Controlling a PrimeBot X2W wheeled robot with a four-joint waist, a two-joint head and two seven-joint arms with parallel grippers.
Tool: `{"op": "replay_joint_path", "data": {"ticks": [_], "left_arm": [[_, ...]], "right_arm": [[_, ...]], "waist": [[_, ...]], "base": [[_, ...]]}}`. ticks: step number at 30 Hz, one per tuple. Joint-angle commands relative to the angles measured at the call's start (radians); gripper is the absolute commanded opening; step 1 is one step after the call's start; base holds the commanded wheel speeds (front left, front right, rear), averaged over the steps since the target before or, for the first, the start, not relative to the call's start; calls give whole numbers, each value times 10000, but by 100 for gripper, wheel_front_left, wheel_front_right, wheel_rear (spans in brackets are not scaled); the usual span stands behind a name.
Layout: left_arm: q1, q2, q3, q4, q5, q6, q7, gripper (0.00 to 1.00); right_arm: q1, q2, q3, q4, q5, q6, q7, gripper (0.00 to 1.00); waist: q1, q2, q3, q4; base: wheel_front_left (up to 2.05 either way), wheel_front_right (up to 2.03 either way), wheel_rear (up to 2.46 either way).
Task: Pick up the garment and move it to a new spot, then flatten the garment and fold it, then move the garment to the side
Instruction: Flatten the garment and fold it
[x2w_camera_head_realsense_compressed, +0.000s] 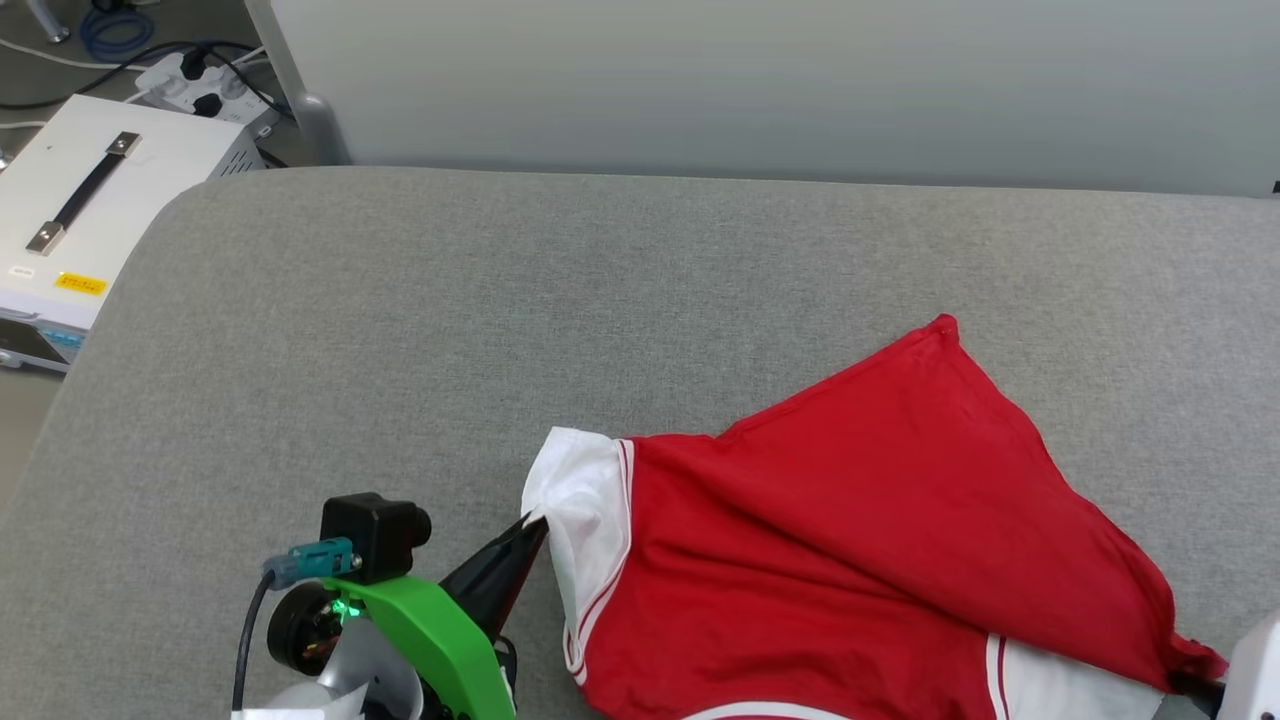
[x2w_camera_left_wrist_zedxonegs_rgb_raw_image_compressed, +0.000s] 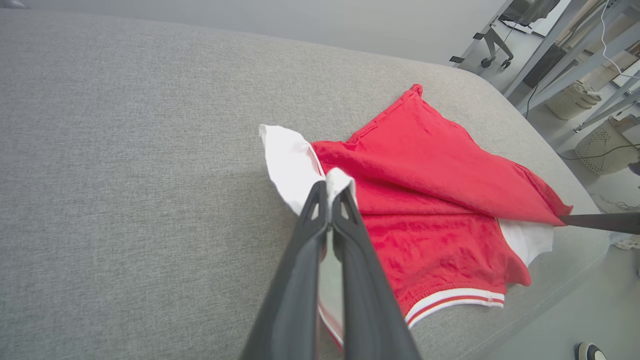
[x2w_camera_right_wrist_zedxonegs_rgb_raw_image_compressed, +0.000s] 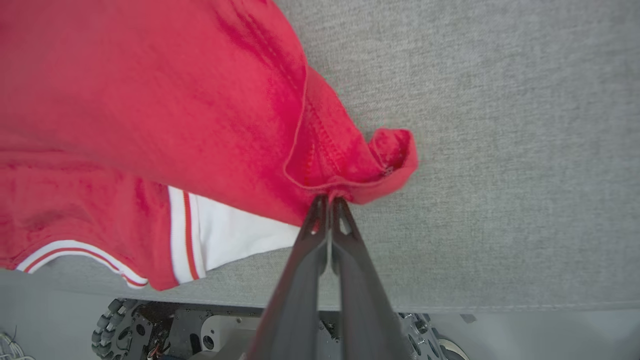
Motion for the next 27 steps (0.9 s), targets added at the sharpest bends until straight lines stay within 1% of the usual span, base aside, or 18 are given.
{"op": "replay_joint_path", "data": {"ticks": [1,2,3,4,11,16,20,23,27], "left_arm": [[104,-47,21,18,-86,20,-68,0],[114,-38,25,19,-93,21,-74,0],[123,-26,27,17,-93,24,-77,0],[132,-11,28,13,-89,30,-80,0],[70,8,67,-176,-72,90,-95,0],[-114,50,40,-364,87,113,-69,0],[-303,114,4,-553,243,103,-17,0],[-491,106,12,-632,344,96,-23,0],[-762,-54,-20,-626,405,8,-98,0]], "right_arm": [[117,67,3,13,33,-7,-76,0],[127,78,18,14,25,-7,-98,5],[127,66,57,-8,20,-7,-132,42],[109,42,113,-41,31,-7,-185,100],[-466,-460,614,-598,158,-7,-149,100],[-1485,-746,1011,-1441,355,-7,358,100],[-2468,-881,1381,-1796,326,-7,967,100],[-3276,-1040,1643,-1796,153,-7,1401,100],[-4327,-1030,1768,-1329,-77,-7,1860,100]], "waist": [[1,0,-15,-15],[1,0,-9,-18],[1,0,-1,-19],[1,0,11,-20],[1,0,328,59],[1,0,737,337],[1,0,1248,663],[1,0,1689,974],[1,0,2248,1431]], "base": [[0,0,0],[0,0,0],[0,0,0],[0,0,0],[0,0,0],[0,0,0],[0,0,0],[0,0,0],[0,0,0]]}}
